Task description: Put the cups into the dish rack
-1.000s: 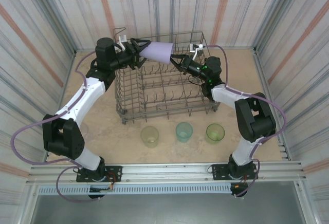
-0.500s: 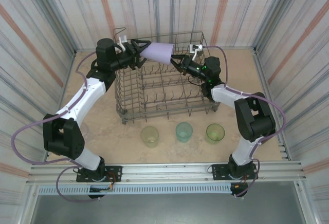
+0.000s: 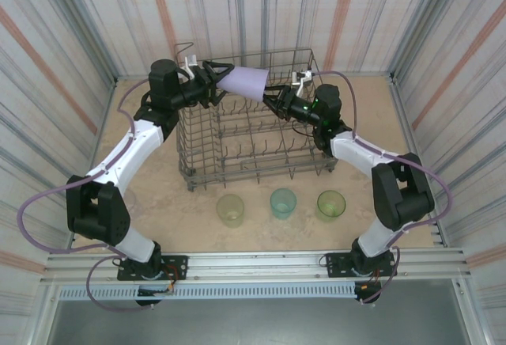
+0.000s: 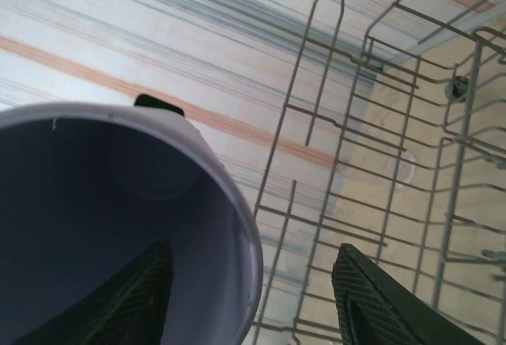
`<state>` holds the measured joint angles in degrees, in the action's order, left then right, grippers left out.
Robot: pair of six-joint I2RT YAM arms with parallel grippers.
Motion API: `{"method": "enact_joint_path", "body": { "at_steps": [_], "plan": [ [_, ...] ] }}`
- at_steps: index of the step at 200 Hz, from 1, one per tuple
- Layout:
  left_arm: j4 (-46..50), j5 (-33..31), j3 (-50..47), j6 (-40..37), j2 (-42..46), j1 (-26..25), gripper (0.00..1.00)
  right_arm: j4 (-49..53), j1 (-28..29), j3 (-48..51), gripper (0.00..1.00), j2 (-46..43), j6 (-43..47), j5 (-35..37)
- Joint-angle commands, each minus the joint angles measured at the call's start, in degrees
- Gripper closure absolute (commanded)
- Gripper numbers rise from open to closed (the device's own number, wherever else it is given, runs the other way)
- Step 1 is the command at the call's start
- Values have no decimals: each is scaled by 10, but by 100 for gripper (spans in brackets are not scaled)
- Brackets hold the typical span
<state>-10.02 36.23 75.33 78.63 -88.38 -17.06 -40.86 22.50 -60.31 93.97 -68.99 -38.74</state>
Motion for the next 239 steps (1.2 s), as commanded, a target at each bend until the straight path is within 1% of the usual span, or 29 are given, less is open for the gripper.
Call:
{"method": "enact_joint_path", "body": {
  "at_steps": [1, 25, 39, 46, 55, 58, 60, 96, 166, 193, 212, 239],
  "plan": [
    [6, 4, 19, -26, 8, -3, 93, 72, 0, 8, 41, -36, 60, 14],
    [14, -1, 18, -33, 11, -1, 100, 83, 0, 11, 36, -41, 63, 11],
    [17, -1, 19, -35, 10, 0, 100, 85, 0, 16, 30, -45, 63, 11],
    [18, -2, 21, -36, 9, 0, 100, 88, 0, 19, 25, -48, 64, 12],
    [20, -2, 23, -38, 9, 0, 100, 95, -1, 24, 9, -54, 68, 13],
    [21, -2, 24, -39, 9, 0, 100, 99, -1, 25, 2, -56, 70, 13],
    [21, -2, 25, -39, 9, 0, 100, 102, -2, 27, 0, -58, 71, 14],
    [50, -10, 38, -68, 18, 5, 100, 187, -9, 32, 1, -89, 113, 28],
    [187, -58, 123, -195, 25, 11, 100, 341, -21, 57, 1, -196, 188, 94],
    [224, -79, 159, -237, 15, 11, 100, 399, -23, 63, 1, -235, 213, 119],
    [255, -96, 188, -261, 3, 11, 100, 443, -22, 68, 1, -265, 236, 151],
    [294, -110, 228, -299, -21, 9, 100, 485, -27, 81, 1, -304, 262, 181]
  ]
}}
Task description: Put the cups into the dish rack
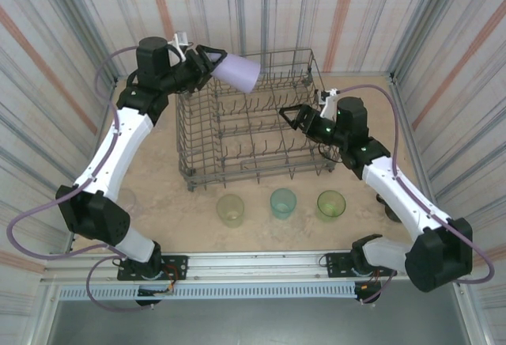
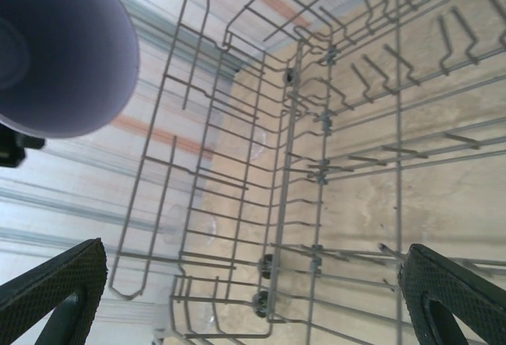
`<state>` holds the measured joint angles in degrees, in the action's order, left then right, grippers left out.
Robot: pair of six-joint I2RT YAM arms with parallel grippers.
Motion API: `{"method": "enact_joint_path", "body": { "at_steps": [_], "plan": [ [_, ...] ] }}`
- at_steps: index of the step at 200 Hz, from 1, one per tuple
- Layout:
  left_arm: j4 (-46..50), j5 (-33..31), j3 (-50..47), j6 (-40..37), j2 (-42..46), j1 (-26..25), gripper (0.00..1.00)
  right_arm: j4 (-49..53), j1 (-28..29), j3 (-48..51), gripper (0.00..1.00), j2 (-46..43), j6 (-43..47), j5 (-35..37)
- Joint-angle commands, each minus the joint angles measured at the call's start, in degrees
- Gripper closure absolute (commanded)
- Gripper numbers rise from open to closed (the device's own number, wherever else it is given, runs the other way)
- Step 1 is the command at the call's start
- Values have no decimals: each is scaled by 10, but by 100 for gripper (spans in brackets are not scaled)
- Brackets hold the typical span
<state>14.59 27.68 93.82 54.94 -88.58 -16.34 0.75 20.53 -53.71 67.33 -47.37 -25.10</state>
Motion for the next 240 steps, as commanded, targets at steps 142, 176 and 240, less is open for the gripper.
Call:
{"method": "enact_joint_path", "body": {
  "at_steps": [142, 176, 240],
  "plan": [
    [191, -214, 204, -288, -141, -58, 100, 106, -48, 45, 1, -96, 66, 66],
    [222, -255, 246, -333, -181, -73, 100, 102, -48, 42, 1, -103, 64, 77],
    [230, -316, 282, -398, -228, -92, 100, 124, -50, 26, 1, -119, 89, 89]
  ]
}}
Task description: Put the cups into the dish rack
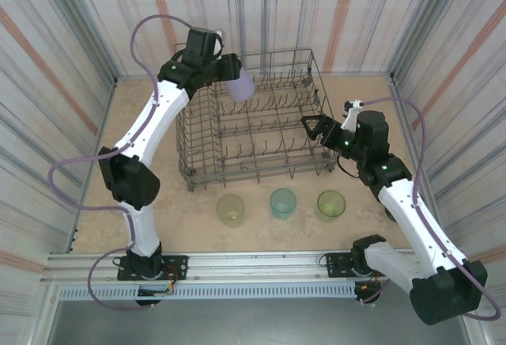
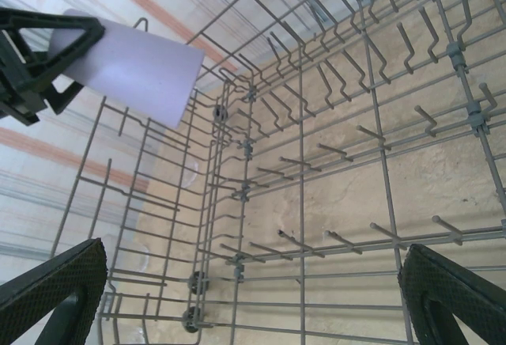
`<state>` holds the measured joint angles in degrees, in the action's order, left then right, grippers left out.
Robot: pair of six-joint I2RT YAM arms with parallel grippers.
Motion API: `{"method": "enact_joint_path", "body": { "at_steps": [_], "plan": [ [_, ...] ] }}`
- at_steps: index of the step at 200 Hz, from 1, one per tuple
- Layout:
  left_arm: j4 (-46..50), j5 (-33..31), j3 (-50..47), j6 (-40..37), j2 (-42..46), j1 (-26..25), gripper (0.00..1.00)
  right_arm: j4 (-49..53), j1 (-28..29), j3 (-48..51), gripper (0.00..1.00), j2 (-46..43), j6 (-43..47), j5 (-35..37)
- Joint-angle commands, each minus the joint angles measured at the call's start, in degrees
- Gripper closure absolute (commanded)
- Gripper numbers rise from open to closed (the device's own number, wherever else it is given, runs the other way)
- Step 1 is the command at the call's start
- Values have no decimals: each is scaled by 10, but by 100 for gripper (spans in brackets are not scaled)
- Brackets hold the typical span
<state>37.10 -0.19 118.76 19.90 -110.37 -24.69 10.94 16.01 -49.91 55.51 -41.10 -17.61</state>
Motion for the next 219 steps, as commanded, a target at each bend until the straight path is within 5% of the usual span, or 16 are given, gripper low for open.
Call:
{"method": "enact_joint_path", "body": {
  "at_steps": [1, 41, 219],
  "plan": [
    [4, -39, 34, -49, -11, -9, 100, 22, -5, -12, 1, 0, 26, 15],
    [-21, -118, 17, -107, -15, -32, 100, 19, -7, -15, 1, -3, 27, 12],
    [-94, -139, -50, -129, -60, -38, 100, 37, -10, -29, 1, -29, 31, 8]
  ]
}}
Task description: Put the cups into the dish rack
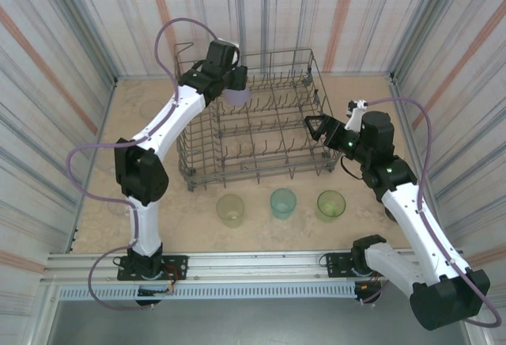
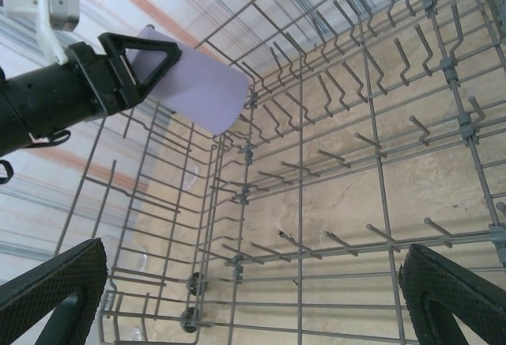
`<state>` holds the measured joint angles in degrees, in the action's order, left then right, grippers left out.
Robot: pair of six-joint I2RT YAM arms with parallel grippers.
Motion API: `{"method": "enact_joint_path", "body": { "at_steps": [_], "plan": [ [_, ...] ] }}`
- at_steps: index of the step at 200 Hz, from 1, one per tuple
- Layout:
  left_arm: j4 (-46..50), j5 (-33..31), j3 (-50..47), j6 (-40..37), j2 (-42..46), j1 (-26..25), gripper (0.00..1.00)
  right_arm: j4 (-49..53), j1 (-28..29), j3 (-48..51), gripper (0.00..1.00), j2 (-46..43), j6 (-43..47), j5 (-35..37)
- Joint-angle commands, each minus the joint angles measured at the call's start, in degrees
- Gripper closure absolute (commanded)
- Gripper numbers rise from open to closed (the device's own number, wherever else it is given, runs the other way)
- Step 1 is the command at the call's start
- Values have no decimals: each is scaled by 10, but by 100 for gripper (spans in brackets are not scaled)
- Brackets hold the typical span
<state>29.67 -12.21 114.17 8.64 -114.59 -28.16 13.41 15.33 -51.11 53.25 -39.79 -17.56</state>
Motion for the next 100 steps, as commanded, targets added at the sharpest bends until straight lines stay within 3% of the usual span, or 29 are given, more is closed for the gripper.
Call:
{"method": "enact_joint_path", "body": {
  "at_steps": [1, 100],
  "plan": [
    [-20, -18, -4, -16, -18, -3, 100, 11, -3, -18, 1, -7, 18, 7],
    [-27, -33, -11, -16, -47, -3, 100, 13, -4, -14, 1, 4, 25, 11]
  ]
}}
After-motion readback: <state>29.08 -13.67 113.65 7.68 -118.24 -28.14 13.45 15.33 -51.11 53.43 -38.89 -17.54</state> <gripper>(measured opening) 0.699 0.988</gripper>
